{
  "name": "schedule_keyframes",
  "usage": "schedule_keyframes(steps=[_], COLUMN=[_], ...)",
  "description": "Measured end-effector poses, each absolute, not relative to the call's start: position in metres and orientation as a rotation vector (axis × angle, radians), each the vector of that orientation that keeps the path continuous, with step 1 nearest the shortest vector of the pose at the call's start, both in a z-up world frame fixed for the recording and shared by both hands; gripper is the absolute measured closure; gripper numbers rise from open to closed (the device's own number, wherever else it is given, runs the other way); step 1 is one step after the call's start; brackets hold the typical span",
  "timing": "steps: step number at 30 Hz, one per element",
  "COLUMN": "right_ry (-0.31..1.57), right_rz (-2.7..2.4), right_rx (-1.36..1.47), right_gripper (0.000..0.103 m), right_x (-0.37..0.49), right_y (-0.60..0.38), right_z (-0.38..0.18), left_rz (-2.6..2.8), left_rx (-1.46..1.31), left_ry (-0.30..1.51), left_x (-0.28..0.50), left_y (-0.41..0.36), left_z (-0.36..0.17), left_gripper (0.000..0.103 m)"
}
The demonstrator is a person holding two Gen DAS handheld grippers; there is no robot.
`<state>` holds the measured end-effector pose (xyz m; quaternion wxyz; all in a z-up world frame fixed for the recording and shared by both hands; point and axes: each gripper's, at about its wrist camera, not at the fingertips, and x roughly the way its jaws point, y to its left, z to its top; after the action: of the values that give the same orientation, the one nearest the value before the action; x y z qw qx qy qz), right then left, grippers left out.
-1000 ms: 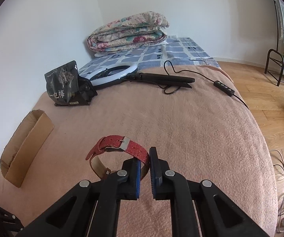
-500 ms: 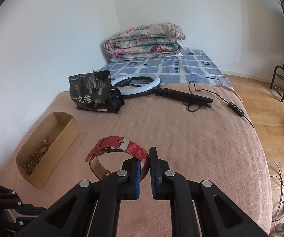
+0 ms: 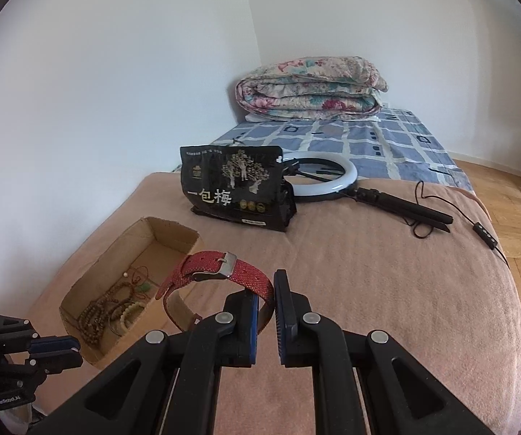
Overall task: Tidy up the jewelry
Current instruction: 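Carry pearl to the box with left tool while right tool carries watch there, then open both tools to drop pearl and watch into the box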
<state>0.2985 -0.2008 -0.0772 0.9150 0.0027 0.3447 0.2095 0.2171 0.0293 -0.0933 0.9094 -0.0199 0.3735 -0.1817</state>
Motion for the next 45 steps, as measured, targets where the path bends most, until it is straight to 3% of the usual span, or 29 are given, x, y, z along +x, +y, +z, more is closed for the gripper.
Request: schedule_keyframes(steps=[12, 34, 36, 40, 41, 45], right_ry=[0.713, 0.777, 0.779, 0.793, 0.792, 0.800], right_rz=[0.531, 0.623, 0.625, 0.636, 0.628, 0.625], right_rx=[-0.012, -0.002, -0.002, 0.021, 0.014, 0.020], right_gripper=[0.097, 0.097, 0.095, 0.077, 0.076, 0.074], right_x=[0.328, 0.362, 0.361, 0.361, 0.360, 0.359], right_y=[-0.119, -0.047, -0.044, -0.043, -0.042, -0.043], right_z=[-0.088, -0.126, -0.127, -0.128, -0.128, -0.128], left_rz=[-0.221, -0.184, -0.175, -0.162, -0.158, -0.147], left_rx=[-0.059, -0.034, -0.035, -0.036, -0.032, -0.028], left_ry=[0.791, 0.814, 0.815, 0.818, 0.818, 0.807], left_x=[0.239, 0.244, 0.244, 0.245, 0.245, 0.243], left_y=[0.100, 0.109, 0.110, 0.112, 0.111, 0.111], left_z=[-0.101, -0.112, -0.111, -0.111, -0.111, -0.111], left_gripper=[0.095, 0.095, 0.095, 0.094, 0.094, 0.063])
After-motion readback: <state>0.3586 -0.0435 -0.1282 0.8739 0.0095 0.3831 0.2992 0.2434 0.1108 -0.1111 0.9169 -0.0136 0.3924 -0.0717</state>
